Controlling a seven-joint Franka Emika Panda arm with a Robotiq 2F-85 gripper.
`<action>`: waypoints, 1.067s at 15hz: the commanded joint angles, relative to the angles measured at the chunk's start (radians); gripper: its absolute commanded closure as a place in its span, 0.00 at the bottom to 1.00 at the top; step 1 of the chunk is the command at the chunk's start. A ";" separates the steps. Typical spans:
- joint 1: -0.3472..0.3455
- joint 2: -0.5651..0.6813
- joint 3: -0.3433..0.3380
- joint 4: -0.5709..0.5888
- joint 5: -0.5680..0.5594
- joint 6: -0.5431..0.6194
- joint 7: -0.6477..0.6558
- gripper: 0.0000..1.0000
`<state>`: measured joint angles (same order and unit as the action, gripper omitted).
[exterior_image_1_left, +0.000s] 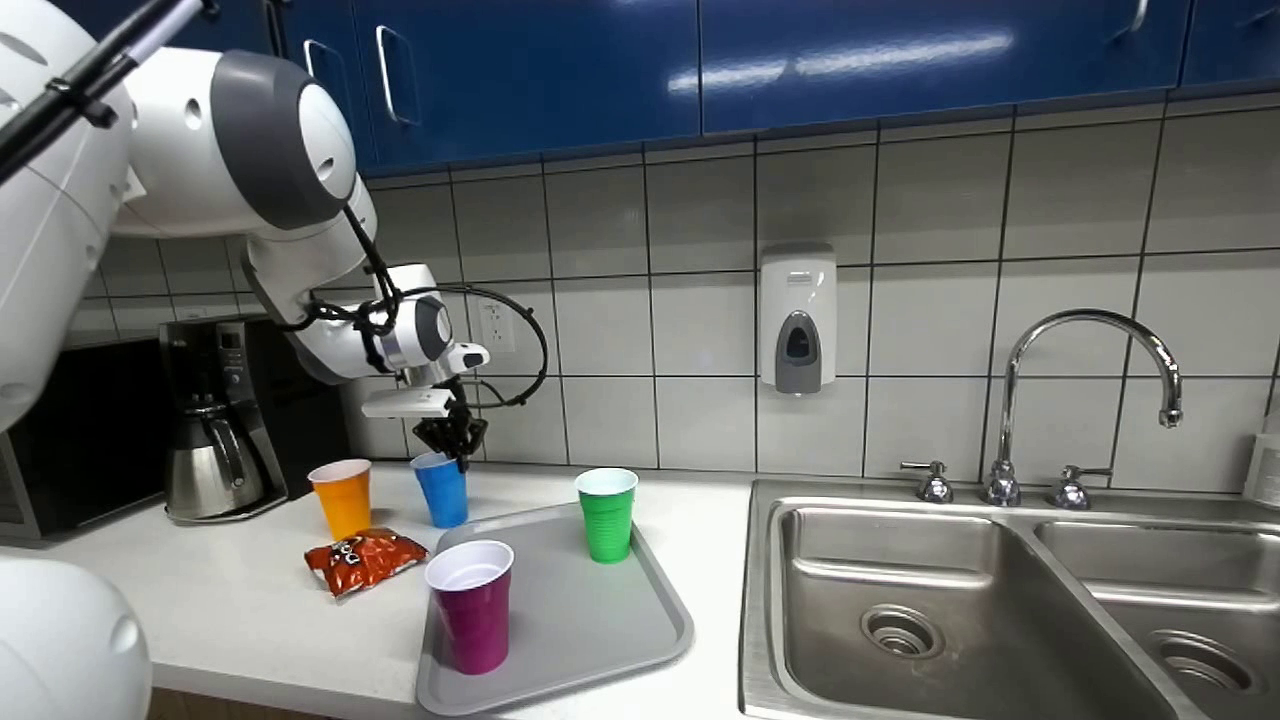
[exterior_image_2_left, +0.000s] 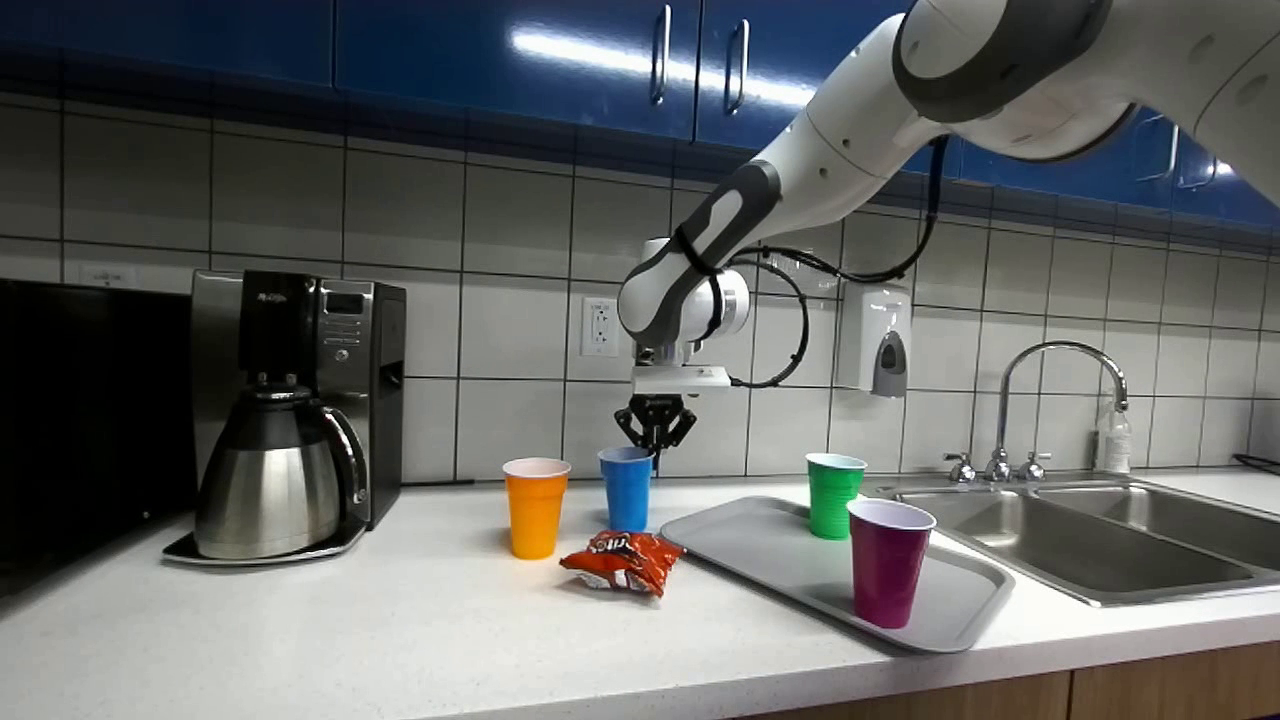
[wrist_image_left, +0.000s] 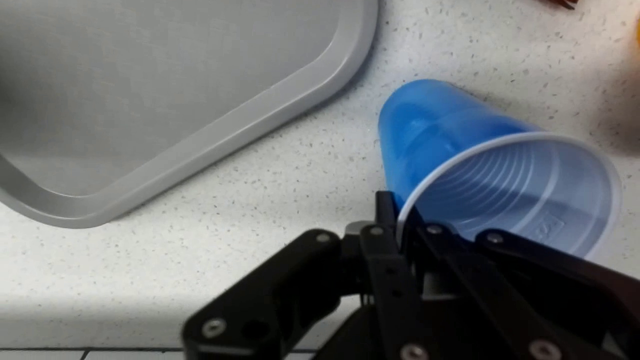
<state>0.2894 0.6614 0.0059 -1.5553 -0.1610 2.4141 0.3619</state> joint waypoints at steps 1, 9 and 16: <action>0.004 -0.010 -0.012 0.012 0.018 -0.028 0.021 0.99; -0.041 -0.101 -0.003 -0.053 0.083 -0.026 -0.010 0.99; -0.098 -0.254 -0.004 -0.166 0.116 -0.080 -0.053 0.99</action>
<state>0.2245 0.5083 -0.0088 -1.6303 -0.0607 2.3753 0.3481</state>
